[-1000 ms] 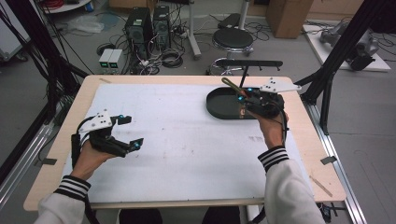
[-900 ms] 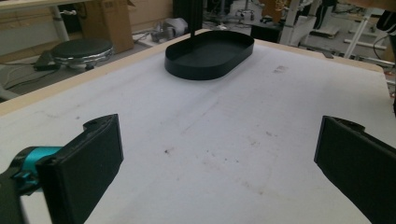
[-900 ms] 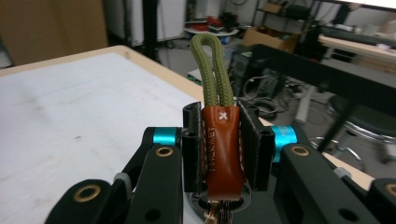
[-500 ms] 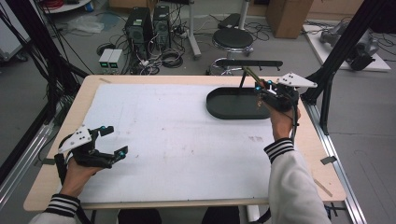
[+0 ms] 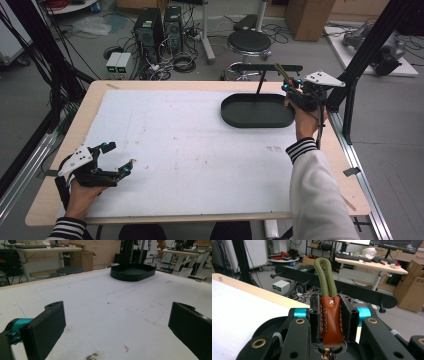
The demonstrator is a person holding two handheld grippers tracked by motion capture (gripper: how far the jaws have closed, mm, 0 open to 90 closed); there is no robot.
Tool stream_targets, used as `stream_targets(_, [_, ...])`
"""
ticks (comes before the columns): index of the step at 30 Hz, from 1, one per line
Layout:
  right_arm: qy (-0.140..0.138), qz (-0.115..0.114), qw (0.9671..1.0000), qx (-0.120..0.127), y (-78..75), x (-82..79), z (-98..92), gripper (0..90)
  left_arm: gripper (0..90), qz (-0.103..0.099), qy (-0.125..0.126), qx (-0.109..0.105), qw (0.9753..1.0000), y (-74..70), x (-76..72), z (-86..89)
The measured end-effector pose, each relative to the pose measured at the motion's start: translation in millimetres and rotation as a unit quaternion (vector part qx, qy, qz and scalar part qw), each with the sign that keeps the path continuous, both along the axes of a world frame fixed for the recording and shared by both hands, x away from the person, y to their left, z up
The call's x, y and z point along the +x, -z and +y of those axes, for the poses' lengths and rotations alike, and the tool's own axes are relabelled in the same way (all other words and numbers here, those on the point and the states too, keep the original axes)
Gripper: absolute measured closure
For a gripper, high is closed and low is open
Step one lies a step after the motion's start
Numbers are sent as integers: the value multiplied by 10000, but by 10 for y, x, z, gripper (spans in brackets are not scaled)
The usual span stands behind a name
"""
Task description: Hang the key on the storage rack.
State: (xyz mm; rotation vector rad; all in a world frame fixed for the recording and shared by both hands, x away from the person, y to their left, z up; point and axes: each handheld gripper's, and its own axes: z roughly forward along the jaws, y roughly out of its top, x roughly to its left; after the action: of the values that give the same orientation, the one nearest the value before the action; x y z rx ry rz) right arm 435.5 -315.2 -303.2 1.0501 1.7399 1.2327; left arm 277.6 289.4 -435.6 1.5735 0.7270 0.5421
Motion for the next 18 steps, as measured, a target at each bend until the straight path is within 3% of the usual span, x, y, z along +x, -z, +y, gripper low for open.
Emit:
stream_targets(6, [172,22,9998,0,60,82,-7,724,17,-124,-128,19,9998,94,-22,24])
stream_targets(9, [265,60,9996,-16,97,127,9,724,17,-86,-172,1,9998,133,-20,26])
stream_targets(15, [415,100,9991,11,167,213,18,724,17,-134,-247,-6,9996,136,-23,22])
stream_targets(18, [465,142,9988,20,201,249,9,724,18,-167,-245,107,9995,136,-30,6])
